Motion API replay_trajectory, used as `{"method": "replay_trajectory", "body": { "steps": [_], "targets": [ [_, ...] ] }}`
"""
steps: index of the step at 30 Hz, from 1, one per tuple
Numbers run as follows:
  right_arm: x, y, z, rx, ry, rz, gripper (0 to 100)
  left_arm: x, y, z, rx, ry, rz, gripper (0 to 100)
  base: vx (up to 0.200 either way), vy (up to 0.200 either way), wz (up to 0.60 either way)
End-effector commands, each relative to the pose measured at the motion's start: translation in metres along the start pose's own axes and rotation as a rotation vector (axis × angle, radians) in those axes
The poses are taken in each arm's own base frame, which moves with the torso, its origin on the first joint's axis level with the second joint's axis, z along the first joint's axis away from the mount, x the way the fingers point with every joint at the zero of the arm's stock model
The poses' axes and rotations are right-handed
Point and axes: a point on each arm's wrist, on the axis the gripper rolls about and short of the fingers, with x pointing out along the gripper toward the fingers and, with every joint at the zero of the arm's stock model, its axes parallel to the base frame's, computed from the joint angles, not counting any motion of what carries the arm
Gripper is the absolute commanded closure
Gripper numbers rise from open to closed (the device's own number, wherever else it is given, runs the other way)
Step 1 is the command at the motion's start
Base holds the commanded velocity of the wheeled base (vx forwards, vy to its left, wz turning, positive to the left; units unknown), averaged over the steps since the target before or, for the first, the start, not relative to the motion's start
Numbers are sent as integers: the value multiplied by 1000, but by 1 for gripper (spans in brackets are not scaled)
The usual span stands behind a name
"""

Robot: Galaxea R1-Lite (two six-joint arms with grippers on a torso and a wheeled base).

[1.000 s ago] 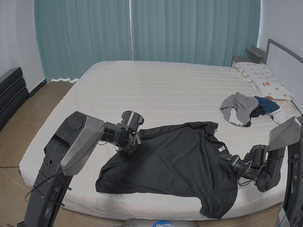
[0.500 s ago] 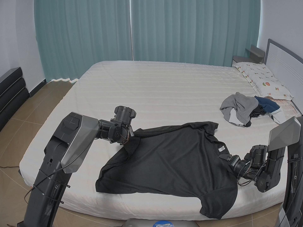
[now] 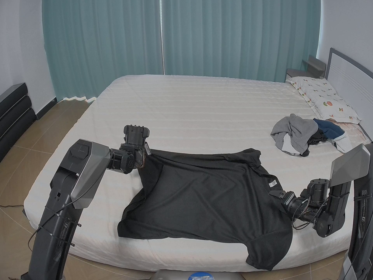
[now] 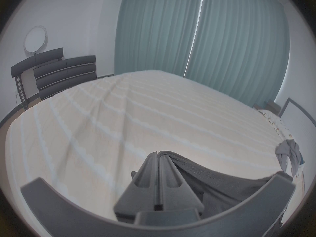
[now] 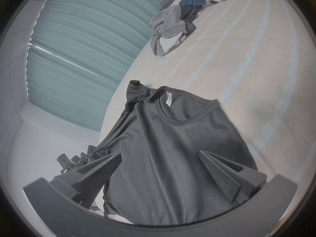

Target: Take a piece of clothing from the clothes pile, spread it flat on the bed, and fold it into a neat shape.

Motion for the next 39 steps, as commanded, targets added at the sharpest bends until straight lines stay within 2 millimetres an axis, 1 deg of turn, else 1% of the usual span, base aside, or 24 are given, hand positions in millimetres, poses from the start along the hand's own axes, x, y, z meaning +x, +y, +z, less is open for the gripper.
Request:
{"method": "replay_trajectory", "body": {
  "steps": [1, 7, 12, 14, 18, 19, 29, 32, 34, 36, 39],
  "targets": [
    [0, -1, -1, 0, 3, -2, 0, 19, 17, -1, -13, -83, -1, 100, 0, 0, 0],
    [0, -1, -1, 0, 3, -2, 0, 28, 20, -5, 7, -157, -33, 100, 0, 0, 0],
    [0, -1, -1, 0, 3, -2, 0, 29, 13, -8, 5, -240, -94, 100, 0, 0, 0],
    [0, 0, -1, -1, 4, -1, 0, 31, 13, -12, 22, -247, -105, 100, 0, 0, 0],
    [0, 0, -1, -1, 3, -2, 0, 32, 14, -14, 42, -254, -102, 100, 0, 0, 0],
    [1, -1, -1, -1, 5, -2, 0, 32, 14, -14, 41, -257, -103, 0, 0, 0, 0],
    [1, -1, -2, 0, 5, -4, 0, 27, 8, -14, 25, -254, -111, 0, 0, 0, 0],
    [1, -1, -2, 0, 5, -4, 0, 18, 9, -7, 3, -220, -100, 0, 0, 0, 0],
    [1, -1, -2, 0, 5, -4, 0, 15, 11, -8, -5, -188, -88, 0, 0, 0, 0],
    [1, -1, -2, 0, 5, -4, 0, 7, 13, -3, -38, -143, -80, 0, 0, 0, 0],
    [1, -1, -2, 0, 5, -4, 0, 2, 22, -1, -32, -100, -56, 0, 0, 0, 0]
  ]
}}
